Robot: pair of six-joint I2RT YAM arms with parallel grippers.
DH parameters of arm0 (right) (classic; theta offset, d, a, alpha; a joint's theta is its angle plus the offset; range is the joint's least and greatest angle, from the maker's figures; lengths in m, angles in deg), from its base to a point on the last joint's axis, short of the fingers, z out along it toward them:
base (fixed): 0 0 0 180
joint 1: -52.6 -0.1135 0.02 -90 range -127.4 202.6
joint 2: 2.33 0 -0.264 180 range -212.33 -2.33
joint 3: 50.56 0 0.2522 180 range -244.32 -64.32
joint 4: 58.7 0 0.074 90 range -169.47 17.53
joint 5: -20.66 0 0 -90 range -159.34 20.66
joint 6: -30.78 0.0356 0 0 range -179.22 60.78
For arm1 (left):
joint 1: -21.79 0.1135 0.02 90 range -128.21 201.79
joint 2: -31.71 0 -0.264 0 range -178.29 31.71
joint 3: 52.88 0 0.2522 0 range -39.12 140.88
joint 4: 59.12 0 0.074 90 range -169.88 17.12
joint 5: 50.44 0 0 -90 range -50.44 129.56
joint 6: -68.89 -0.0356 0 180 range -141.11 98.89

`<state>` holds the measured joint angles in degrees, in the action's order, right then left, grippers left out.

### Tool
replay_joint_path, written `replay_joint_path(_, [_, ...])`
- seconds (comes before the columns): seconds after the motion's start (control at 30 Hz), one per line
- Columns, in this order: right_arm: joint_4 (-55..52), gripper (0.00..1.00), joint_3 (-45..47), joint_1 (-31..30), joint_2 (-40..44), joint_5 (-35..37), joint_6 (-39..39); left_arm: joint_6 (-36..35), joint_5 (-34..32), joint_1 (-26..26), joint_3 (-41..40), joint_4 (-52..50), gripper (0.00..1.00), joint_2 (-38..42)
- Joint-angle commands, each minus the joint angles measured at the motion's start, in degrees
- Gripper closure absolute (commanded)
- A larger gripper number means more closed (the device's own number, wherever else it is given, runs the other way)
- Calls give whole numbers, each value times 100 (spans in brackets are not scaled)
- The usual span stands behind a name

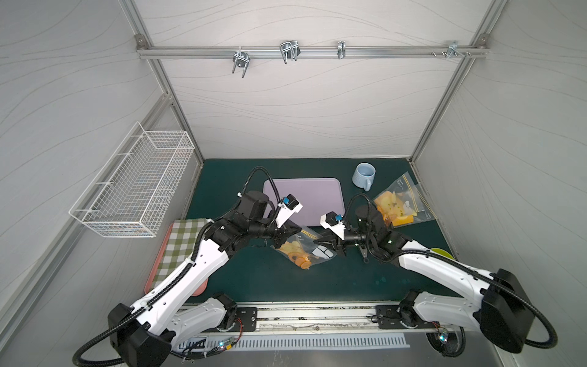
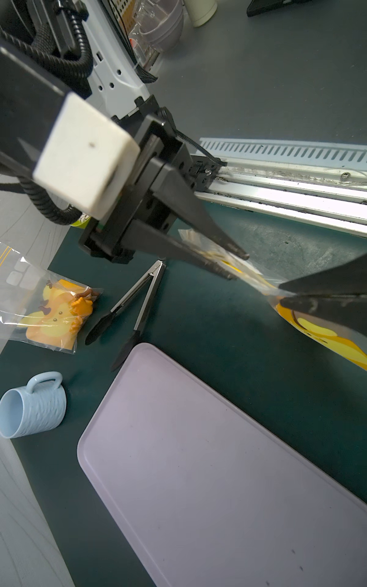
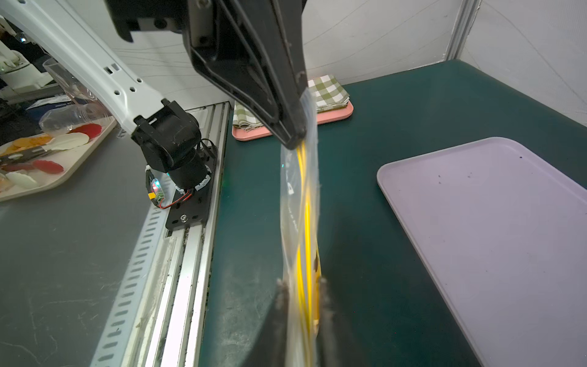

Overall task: Put the cookies into a resealable bag to prevent moisture
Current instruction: Close the ziploc bag at the center of the board.

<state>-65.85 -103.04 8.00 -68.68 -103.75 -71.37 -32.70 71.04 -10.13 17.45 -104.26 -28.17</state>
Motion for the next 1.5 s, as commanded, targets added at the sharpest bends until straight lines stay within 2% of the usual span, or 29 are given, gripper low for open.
replay_joint_path(0.0, [-245,58,36,14,123,64,-219,-36,-13,36,90,273,100,108])
replay_joint_path(0.1, [-336,58,80,-32,195,269,-358,-28,6,31,86,287,100,116])
replay_joint_path(0.27, [-370,60,243,-321,380,1025,-726,-18,23,36,73,304,100,139])
replay_joint_path(0.43, [-166,75,403,-480,520,1462,-791,-19,12,45,64,307,100,143])
replay_joint_path(0.57, [-74,99,456,-480,648,1447,-651,-20,0,47,64,297,100,143])
replay_joint_path(0.63, [-26,100,480,-456,660,1345,-549,-27,2,48,64,286,100,143])
replay_joint_path(0.67, [-59,100,457,-401,643,1191,-507,-50,41,46,64,281,91,151])
replay_joint_path(0.7, [-162,100,395,-315,597,949,-454,-108,116,46,79,226,78,152])
replay_joint_path(0.8, [-536,100,121,-71,572,370,-353,-355,393,49,158,12,53,231])
replay_joint_path(0.83, [-651,100,35,-25,606,258,-338,-415,420,46,153,-10,49,297])
replay_joint_path(0.97, [-1697,100,-564,44,634,-65,-589,-379,429,39,-40,280,44,675])
replay_joint_path(1.0, [-1947,100,-693,48,649,-123,-635,-344,497,39,-116,384,38,802])
replay_joint_path(1.03, [-2125,100,-782,48,683,-167,-653,-265,499,39,-204,541,20,954])
replay_joint_path(1.07, [-2240,100,-855,48,721,-201,-655,-232,499,38,-278,656,9,1062])
replay_joint_path(1.1, [-2409,100,-965,56,790,-217,-658,-240,531,39,-308,701,6,1146])
replay_joint_path(1.23, [-3120,100,-1454,48,986,-372,-776,-504,697,39,-8,310,5,1188])
replay_joint_path(1.3, [-3596,100,-1788,49,1012,-480,-914,-617,954,44,139,181,16,1170])
replay_joint_path(1.47, [-4479,100,-2343,55,928,-661,-1201,-763,1613,32,527,-128,23,1041])
